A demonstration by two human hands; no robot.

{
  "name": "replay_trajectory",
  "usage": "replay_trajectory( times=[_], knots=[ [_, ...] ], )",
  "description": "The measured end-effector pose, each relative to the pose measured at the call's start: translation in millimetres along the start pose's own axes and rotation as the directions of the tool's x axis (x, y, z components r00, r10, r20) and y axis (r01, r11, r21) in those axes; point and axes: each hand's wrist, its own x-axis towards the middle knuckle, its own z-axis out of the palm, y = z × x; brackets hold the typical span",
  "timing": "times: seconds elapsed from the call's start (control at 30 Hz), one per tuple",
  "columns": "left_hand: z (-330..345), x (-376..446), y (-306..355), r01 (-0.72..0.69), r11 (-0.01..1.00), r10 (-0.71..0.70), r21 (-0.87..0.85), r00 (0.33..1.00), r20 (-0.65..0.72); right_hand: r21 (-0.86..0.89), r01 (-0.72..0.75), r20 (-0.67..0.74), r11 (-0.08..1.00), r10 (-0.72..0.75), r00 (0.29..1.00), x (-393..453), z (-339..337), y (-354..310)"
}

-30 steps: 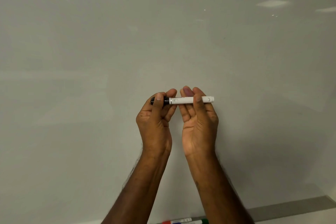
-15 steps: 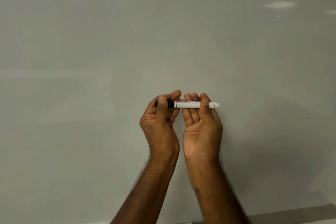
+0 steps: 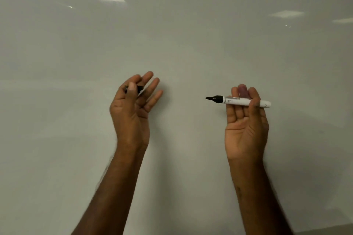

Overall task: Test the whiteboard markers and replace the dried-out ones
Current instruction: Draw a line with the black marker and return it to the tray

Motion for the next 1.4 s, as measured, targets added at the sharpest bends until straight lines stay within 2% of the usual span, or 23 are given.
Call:
replay_trajectory(
  times=[0.1,0.17,0.23,0.3,0.37,0.43,0.5,0.57,0.73,0.87,0.97,1.03,1.23,1.4],
  knots=[
    [10,11,-1,-0.046,0.998,0.042,0.039,0.995,0.087,0.044,0.005,0.048,0.999,-0.007,0.999,8,10,-6],
    [19,18,4,-0.16,0.978,0.149,0.136,0.985,0.087,0.054,0.029,0.075,0.998,-0.033,0.997,14,13,-14],
    [32,28,12,-0.294,0.921,0.282,0.255,0.956,0.08,0.063,0.048,0.077,0.997,-0.053,0.996,21,19,-23],
    [44,40,22,-0.43,0.834,0.399,0.344,0.903,0.162,0.05,0.074,0.083,0.996,-0.078,0.993,27,27,-31],
    [51,57,32,-0.615,0.656,0.522,0.438,0.788,0.325,0.006,0.109,0.116,0.994,-0.109,0.987,34,36,-37],
    [55,82,37,-0.763,0.339,0.579,0.55,0.63,0.517,-0.023,0.144,0.161,0.989,-0.138,0.977,44,48,-41],
    [59,110,45,-0.784,0.0,0.562,0.621,0.513,0.648,-0.042,0.181,0.205,0.983,-0.169,0.964,54,61,-45],
    [60,133,53,-0.73,-0.197,0.524,0.655,0.486,0.699,-0.068,0.236,0.248,0.969,-0.213,0.945,64,73,-48],
    [63,153,52,-0.554,-0.495,0.389,0.669,0.547,0.741,-0.13,0.478,0.367,0.869,-0.405,0.837,89,104,-51],
    [65,154,50,-0.501,-0.555,0.378,0.664,0.559,0.738,-0.142,0.685,0.449,0.714,-0.57,0.688,102,124,-48],
    [64,154,49,-0.495,-0.571,0.38,0.655,0.548,0.745,-0.146,0.763,0.489,0.63,-0.624,0.609,108,135,-44],
    [64,153,49,-0.497,-0.576,0.377,0.649,0.543,0.75,-0.161,0.767,0.525,0.621,-0.604,0.6,110,141,-40],
    [65,152,51,-0.488,-0.587,0.38,0.646,0.538,0.752,-0.199,0.726,0.581,0.658,-0.518,0.628,114,148,-22],
    [64,151,50,-0.488,-0.595,0.38,0.639,0.529,0.759,-0.259,0.773,0.6,0.579,-0.531,0.598,118,146,-12]
  ],
)
